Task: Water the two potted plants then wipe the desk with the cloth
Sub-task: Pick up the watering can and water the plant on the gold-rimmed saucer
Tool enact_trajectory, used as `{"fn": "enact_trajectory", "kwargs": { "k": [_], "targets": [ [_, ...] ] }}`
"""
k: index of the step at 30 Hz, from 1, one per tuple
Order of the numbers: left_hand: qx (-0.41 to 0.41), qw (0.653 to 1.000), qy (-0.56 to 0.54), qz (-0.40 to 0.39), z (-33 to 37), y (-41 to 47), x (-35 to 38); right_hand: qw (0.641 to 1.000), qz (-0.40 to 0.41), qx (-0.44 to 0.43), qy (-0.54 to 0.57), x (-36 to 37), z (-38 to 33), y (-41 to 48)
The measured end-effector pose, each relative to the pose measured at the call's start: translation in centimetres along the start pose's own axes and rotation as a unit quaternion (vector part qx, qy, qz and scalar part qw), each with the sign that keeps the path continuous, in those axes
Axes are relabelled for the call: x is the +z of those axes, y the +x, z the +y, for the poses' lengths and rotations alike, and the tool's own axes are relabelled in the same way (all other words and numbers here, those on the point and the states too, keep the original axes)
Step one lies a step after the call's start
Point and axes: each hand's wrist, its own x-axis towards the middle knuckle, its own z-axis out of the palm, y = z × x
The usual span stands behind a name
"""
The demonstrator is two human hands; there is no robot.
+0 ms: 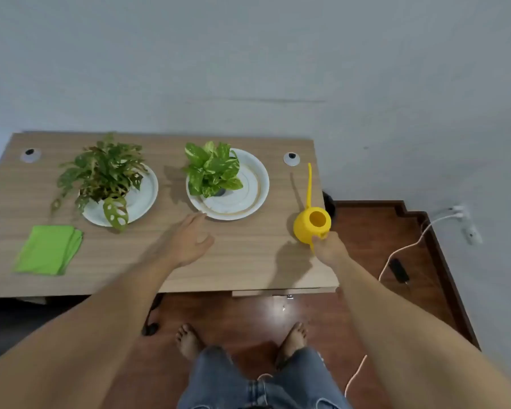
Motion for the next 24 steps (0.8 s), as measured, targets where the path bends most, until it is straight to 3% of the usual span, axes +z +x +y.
{"fn": "enact_trajectory", "kwargs": {
  "k": [12,19,24],
  "targets": [
    [-0.045,0.996,0.052,-0.062,-3.2,1.2,4.9,0.987,0.055,-0.027,0.146,3.5,1.6,1.4],
    [-0.040,0.996,0.053,-0.061,-3.3,2.5,6.4,0.975,-0.050,-0.008,0.216,4.4,0.6,1.5],
    [-0.033,0.995,0.068,-0.064,-3.3,3.0,6.9,0.966,-0.031,-0.012,0.256,4.4,0.4,1.3]
  ]
}}
